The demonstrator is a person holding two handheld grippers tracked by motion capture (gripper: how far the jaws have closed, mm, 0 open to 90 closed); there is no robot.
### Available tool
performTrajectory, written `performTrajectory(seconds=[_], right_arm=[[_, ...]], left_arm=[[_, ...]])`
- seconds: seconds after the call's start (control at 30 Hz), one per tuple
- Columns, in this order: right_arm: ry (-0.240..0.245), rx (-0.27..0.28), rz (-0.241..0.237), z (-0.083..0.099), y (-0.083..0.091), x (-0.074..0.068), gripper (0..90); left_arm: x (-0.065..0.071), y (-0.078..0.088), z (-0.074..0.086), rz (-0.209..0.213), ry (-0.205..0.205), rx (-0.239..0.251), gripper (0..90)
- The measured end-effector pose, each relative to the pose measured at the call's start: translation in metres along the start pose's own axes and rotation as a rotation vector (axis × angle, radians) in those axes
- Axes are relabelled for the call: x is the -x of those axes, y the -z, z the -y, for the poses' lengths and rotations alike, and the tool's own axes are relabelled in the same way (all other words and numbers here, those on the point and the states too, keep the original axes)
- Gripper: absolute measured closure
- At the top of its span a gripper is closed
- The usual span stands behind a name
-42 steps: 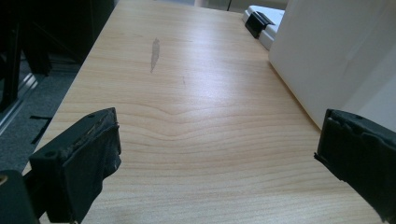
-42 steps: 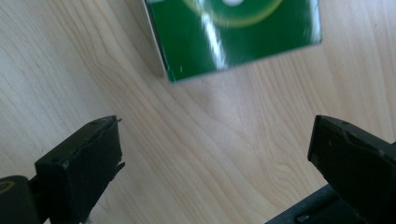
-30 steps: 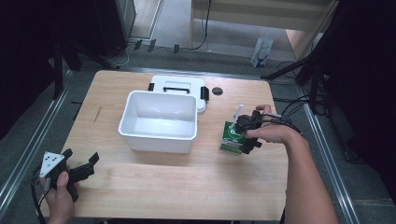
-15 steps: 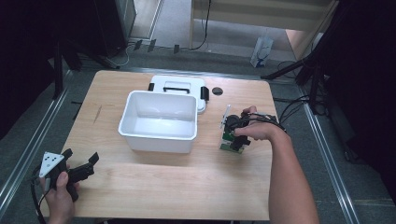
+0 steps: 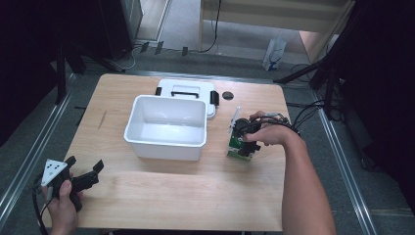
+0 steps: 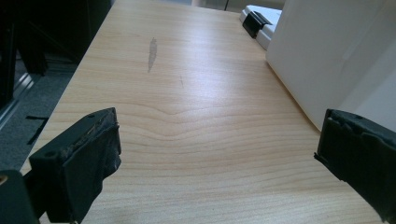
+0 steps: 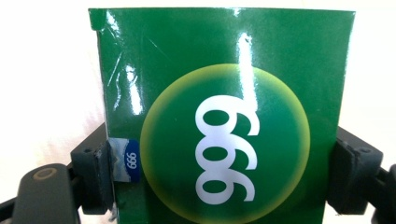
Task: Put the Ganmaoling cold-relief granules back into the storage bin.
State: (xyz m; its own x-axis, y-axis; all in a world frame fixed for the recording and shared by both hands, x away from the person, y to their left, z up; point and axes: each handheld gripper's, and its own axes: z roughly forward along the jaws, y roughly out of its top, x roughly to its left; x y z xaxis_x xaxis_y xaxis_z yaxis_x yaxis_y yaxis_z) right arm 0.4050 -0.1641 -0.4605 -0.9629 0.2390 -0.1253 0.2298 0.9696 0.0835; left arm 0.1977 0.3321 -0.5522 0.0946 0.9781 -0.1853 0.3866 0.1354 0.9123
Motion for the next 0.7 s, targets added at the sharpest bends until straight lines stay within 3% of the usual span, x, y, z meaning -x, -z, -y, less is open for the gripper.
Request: performTrajectory(seconds=[0.3, 0.7], right_arm=[[0.035, 0.041, -0.007, -0.023, 0.033, 0.000, 15.8], [0.065, 0.045, -0.010, -0.055, 0.083, 0.001, 16.0]], left_arm=[[0.000, 0.000, 0.000, 0.000, -0.001, -0.001, 0.1], [0.000, 0.000, 0.000, 0.002, -0.001, 0.001, 0.0]])
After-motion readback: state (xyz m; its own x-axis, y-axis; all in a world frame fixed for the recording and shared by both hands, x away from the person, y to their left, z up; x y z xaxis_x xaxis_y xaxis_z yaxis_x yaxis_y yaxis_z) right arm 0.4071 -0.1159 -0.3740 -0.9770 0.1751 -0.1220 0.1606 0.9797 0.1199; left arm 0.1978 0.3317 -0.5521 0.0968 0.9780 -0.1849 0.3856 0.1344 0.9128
